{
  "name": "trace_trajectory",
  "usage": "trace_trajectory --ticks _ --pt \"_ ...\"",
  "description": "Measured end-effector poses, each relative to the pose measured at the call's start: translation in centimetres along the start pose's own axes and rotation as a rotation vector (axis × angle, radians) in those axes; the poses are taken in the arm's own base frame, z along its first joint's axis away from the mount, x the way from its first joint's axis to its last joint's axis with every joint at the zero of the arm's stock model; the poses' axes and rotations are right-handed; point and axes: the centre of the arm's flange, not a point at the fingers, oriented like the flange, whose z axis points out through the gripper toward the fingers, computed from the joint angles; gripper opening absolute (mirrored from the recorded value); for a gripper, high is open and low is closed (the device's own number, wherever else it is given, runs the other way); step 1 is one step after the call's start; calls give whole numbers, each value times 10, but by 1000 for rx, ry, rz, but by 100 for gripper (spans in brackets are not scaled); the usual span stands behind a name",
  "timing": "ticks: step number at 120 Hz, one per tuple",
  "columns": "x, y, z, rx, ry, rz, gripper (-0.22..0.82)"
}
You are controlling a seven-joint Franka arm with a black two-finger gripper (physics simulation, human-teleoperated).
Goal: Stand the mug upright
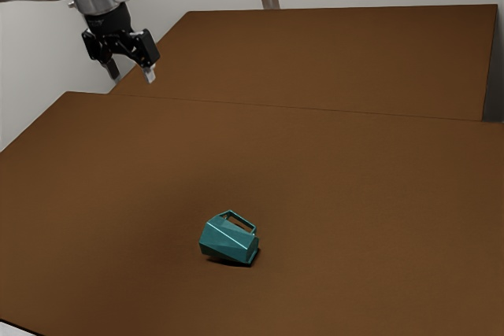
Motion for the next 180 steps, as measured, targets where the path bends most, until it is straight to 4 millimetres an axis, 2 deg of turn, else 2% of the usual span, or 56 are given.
trace_trajectory --ticks 17,33,46,72,127,180 --pt "1 -2 1 -5 5 -3 59" --pt "-1 3 16 -69 -18 5 59" --pt "-9 5 43 -142 -38 8 59" --pt "-28 -12 99 -271 -37 -50 59" --pt "-60 2 226 -600 -29 -126 58" --pt "-90 -1 296 -813 10 -184 58"
